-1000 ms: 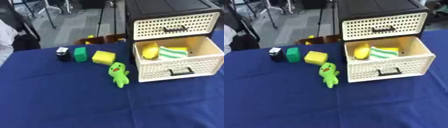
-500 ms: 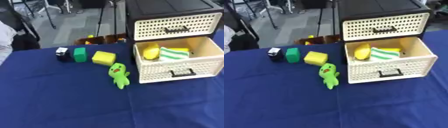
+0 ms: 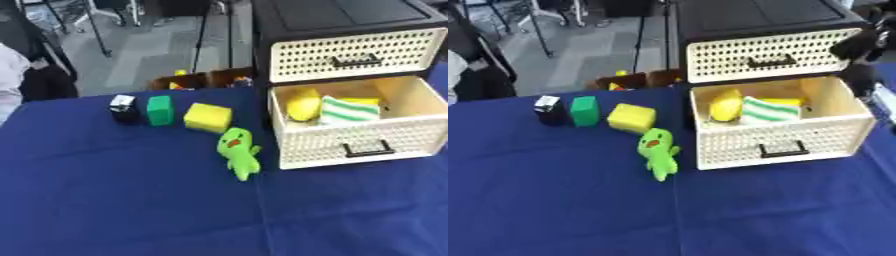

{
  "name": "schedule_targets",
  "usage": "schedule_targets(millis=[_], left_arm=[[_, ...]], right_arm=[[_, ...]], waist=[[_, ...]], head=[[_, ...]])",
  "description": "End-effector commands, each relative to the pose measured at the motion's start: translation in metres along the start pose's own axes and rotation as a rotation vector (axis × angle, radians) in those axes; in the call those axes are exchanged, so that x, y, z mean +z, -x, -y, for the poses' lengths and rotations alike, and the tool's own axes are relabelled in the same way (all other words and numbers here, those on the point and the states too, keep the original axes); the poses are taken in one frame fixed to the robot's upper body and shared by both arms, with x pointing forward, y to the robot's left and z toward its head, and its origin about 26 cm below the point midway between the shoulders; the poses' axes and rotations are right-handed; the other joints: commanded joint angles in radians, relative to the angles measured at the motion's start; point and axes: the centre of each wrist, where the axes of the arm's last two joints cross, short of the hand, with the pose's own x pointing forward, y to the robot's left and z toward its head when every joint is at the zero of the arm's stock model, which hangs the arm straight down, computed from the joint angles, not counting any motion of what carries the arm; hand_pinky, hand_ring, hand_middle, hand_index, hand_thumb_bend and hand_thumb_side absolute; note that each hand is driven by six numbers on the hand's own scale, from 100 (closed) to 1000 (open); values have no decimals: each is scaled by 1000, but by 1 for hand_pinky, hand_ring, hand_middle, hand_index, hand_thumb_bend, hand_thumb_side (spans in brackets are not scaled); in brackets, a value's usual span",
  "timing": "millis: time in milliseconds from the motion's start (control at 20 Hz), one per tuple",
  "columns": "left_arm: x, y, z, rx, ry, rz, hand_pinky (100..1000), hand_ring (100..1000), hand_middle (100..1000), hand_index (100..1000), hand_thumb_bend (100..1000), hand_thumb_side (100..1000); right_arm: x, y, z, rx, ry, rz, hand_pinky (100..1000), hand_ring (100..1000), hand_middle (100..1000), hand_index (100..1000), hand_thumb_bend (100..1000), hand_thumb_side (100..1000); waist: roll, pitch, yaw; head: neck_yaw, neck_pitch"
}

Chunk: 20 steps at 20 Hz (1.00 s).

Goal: Pick up objects from table and place into drawer.

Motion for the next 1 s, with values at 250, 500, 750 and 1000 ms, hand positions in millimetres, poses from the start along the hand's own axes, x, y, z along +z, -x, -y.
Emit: schedule_targets(millis=[250, 500, 750, 1000], left_arm=[[-1, -2, -3, -23, -2, 15, 439, 631, 727, 950, 557, 922], [2, -2, -2, -18, 10, 2, 435, 624, 724, 948, 553, 925], [4, -1, 1, -9, 26, -17, 429, 617, 721, 949, 549, 927], [6, -1, 3, 1, 37, -32, 425, 612, 716, 948, 542, 932]], right_arm=[[-1, -3, 3, 57, -285, 33, 538, 662, 648, 812, 100, 1000], [1, -4, -5, 27, -421, 17, 495, 642, 644, 820, 113, 1000], [2, -6, -12, -29, -499, -1, 448, 619, 632, 818, 135, 1000], [0, -9, -16, -84, -581, -21, 459, 641, 650, 832, 181, 1000]], waist=[[-12, -13, -3], [-15, -13, -6], [-18, -11, -7], [-20, -10, 0]], head=[[-8, -13], [-15, -22], [-24, -26], [-36, -30]])
